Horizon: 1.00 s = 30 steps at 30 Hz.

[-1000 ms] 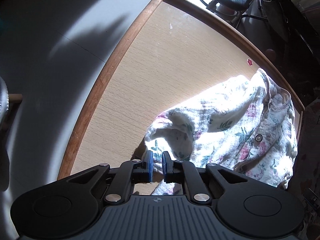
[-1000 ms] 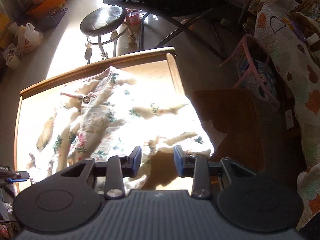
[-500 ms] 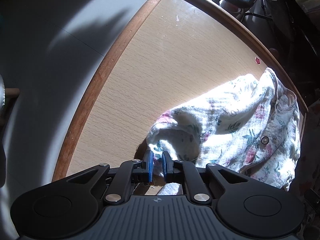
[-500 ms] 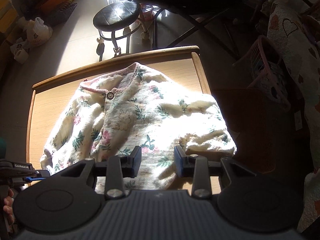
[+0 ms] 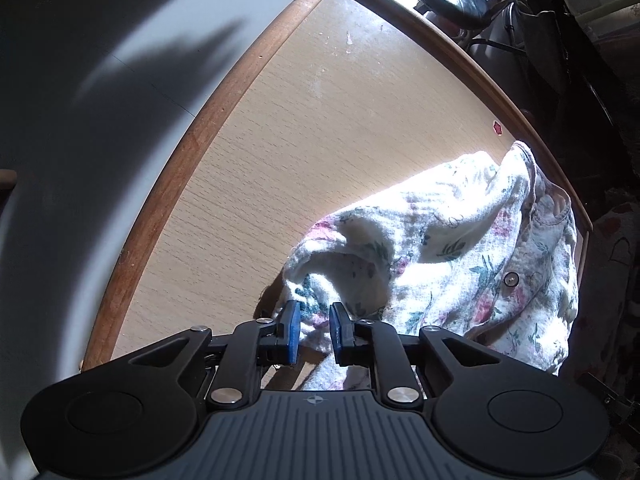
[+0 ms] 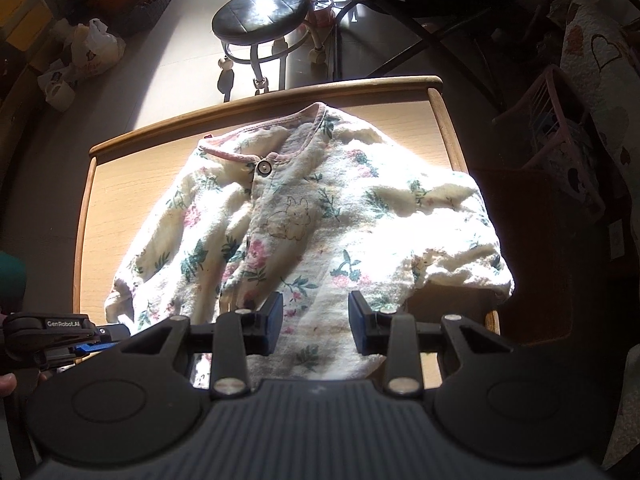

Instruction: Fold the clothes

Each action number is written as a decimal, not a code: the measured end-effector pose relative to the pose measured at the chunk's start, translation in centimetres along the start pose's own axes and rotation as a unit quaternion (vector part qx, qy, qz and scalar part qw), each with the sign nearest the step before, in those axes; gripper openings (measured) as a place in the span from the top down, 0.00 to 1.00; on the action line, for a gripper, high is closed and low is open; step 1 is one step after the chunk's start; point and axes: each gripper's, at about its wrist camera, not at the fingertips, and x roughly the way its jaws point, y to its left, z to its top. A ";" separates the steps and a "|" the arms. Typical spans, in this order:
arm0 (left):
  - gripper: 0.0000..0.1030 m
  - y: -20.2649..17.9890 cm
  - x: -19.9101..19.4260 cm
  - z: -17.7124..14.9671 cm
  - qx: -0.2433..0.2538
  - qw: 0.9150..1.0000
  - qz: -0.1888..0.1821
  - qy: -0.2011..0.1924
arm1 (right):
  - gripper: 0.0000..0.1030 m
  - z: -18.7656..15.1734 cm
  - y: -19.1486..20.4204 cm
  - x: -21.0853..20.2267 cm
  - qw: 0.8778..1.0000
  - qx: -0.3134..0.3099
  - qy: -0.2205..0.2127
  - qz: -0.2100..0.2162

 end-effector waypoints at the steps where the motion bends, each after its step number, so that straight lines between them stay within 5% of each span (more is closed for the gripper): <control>1: 0.79 -0.1 -0.3 0.0 -0.001 1.000 0.002 -0.007 | 0.66 0.0 0.0 0.1 1.000 0.001 0.001 0.000; 6: 0.58 -0.4 -1.2 -0.3 0.005 1.000 0.017 -0.016 | 0.66 0.1 0.3 0.4 1.000 0.005 0.010 0.000; 15: 0.57 0.3 -0.3 0.4 -0.003 0.999 0.033 -0.001 | 0.66 -0.1 1.0 0.9 1.000 -0.002 0.019 0.005; 19: 0.57 -0.2 -0.3 0.4 0.016 0.999 0.020 -0.025 | 0.66 -0.1 0.9 1.0 1.000 0.001 0.022 0.001; 23: 0.64 -0.9 -0.2 0.4 0.047 0.998 0.019 -0.033 | 0.66 -0.1 1.0 1.1 1.000 0.009 0.028 0.001; 25: 0.88 -1.1 -0.1 0.5 0.061 0.997 0.031 -0.031 | 0.66 -0.2 1.2 1.2 0.999 0.009 0.034 0.011; 30: 0.97 -1.7 -0.4 0.5 0.134 0.986 0.077 -0.062 | 0.66 -1.3 2.9 2.0 0.997 -0.010 0.061 0.036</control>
